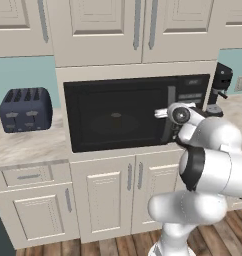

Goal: Pick the mug from the counter and place it inside the microwave. Then close the microwave.

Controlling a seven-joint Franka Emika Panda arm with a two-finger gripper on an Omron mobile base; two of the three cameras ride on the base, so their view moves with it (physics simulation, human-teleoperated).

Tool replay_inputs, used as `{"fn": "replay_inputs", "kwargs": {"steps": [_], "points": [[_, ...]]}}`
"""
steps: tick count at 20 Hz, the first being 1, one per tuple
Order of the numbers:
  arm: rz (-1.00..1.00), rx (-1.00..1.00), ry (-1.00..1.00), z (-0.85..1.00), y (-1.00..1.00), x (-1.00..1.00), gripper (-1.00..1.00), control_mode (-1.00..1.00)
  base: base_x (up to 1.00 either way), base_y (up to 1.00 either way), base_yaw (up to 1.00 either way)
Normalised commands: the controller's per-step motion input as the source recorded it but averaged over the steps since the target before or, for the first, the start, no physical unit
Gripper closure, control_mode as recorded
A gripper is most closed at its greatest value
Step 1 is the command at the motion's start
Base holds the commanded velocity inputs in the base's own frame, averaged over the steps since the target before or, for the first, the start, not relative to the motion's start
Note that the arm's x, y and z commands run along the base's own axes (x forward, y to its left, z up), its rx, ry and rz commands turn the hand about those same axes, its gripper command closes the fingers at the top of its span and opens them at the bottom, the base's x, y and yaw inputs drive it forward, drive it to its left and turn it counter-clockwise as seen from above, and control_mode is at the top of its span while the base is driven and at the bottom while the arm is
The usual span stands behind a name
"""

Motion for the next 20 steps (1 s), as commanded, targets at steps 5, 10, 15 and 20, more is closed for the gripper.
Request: {"fn": "replay_inputs", "kwargs": {"steps": [5, 10, 15, 20], "points": [[0.00, 0.00, 0.09, 0.07, -0.05, 0.38, -1.00, -1.00, 0.00, 0.00, 0.00], [0.00, 0.00, 0.08, 0.05, -0.02, 0.41, -1.00, -1.00, 0.00, 0.00, 0.00], [0.00, 0.00, 0.06, 0.02, 0.00, 0.33, -1.00, -1.00, 0.00, 0.00, 0.00], [0.00, 0.00, 0.03, 0.00, 0.00, 0.03, -1.00, -1.00, 0.00, 0.00, 0.00]]}}
